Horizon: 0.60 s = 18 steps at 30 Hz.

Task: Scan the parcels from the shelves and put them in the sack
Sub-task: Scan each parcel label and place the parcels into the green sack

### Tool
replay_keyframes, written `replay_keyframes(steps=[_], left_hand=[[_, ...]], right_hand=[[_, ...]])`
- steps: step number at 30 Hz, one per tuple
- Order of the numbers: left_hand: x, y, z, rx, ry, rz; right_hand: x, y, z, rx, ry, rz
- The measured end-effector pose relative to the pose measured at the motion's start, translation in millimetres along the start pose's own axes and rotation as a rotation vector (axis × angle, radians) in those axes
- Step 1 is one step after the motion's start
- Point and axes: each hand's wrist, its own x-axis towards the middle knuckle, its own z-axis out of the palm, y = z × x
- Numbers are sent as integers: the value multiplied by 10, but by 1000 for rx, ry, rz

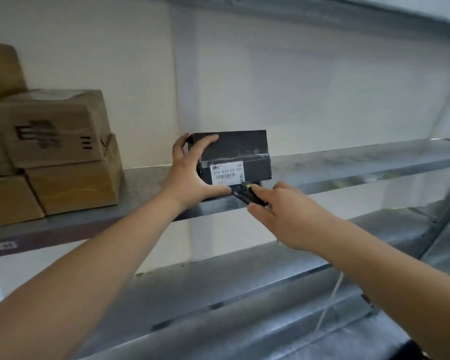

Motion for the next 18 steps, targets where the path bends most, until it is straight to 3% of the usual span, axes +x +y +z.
replay_keyframes(steps=[7, 18], left_hand=[[-16, -71, -30, 18, -67, 120], [-62, -54, -85, 6, -80, 196]], right_hand=[[-465, -222, 60, -168, -89, 137], [-751, -487, 151, -235, -130, 191]])
